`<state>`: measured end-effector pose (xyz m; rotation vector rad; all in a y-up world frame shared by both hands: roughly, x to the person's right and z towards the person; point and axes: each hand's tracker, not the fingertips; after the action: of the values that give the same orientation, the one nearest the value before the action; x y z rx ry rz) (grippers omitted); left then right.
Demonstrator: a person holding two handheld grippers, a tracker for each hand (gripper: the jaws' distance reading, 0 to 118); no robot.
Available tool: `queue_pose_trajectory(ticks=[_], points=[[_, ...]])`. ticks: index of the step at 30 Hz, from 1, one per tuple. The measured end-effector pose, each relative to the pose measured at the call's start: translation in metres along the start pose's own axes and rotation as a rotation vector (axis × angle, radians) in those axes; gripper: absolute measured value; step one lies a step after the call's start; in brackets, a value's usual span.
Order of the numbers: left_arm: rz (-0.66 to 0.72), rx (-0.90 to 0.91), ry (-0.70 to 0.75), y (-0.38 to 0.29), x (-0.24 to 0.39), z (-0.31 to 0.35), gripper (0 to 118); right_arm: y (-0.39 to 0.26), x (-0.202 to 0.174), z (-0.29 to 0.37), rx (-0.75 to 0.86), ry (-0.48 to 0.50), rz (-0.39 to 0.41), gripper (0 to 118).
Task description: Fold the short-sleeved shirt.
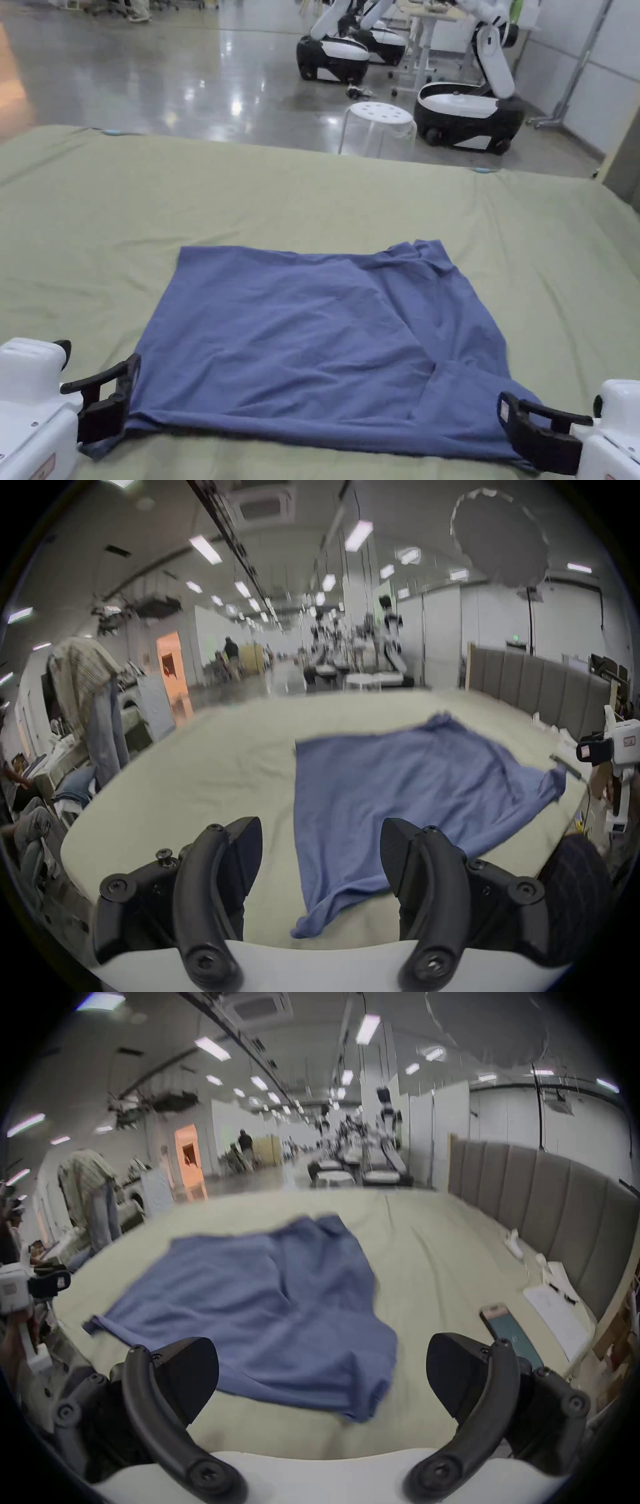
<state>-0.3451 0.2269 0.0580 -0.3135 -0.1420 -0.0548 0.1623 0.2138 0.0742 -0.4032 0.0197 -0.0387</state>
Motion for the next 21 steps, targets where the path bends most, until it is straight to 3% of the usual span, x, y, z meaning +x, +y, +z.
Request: queue_pose_trajectory(ticks=[2,3,4,5,6,7,8,12,14,16,17,21], points=[[0.027,0.037,0.010,0.000,0.010,0.019,64,0.004,-0.026,0.018,0.125,-0.028,0.007,110],[0.013,0.034,0.015,-0.001,0.014,0.024,46,0.004,-0.033,0.020,0.141,-0.015,0.011,93],[-0.001,0.030,0.042,-0.010,0.012,0.023,11,0.004,-0.042,0.021,0.146,-0.014,0.010,55],[-0.029,0.008,0.058,-0.012,0.012,0.022,4,0.002,-0.054,0.020,0.137,-0.027,0.012,1],[-0.042,-0.033,0.095,-0.016,0.014,0.020,4,0.001,-0.059,0.017,0.132,-0.036,0.013,1],[-0.013,-0.079,-0.013,-0.018,0.012,0.015,4,0.000,-0.063,0.017,0.136,-0.036,0.013,1],[0.012,-0.135,-0.023,-0.023,0.004,0.009,4,-0.001,-0.064,0.015,0.126,0.014,0.002,1],[-0.007,-0.301,0.017,-0.041,-0.026,-0.016,10,-0.010,-0.070,0.006,0.080,0.022,0.010,1],[-0.023,-0.359,-0.043,-0.053,-0.033,-0.029,24,-0.013,-0.070,0.002,0.052,0.026,0.004,1],[-0.048,-0.365,-0.113,-0.063,-0.043,-0.037,77,-0.013,-0.068,0.001,0.040,0.018,0.003,1],[-0.037,-0.361,-0.126,-0.067,-0.043,-0.044,81,-0.013,-0.066,0.000,0.035,0.011,0.002,1],[-0.067,-0.421,-0.119,-0.076,-0.049,-0.075,81,-0.011,-0.055,0.000,0.014,-0.027,0.005,1]])
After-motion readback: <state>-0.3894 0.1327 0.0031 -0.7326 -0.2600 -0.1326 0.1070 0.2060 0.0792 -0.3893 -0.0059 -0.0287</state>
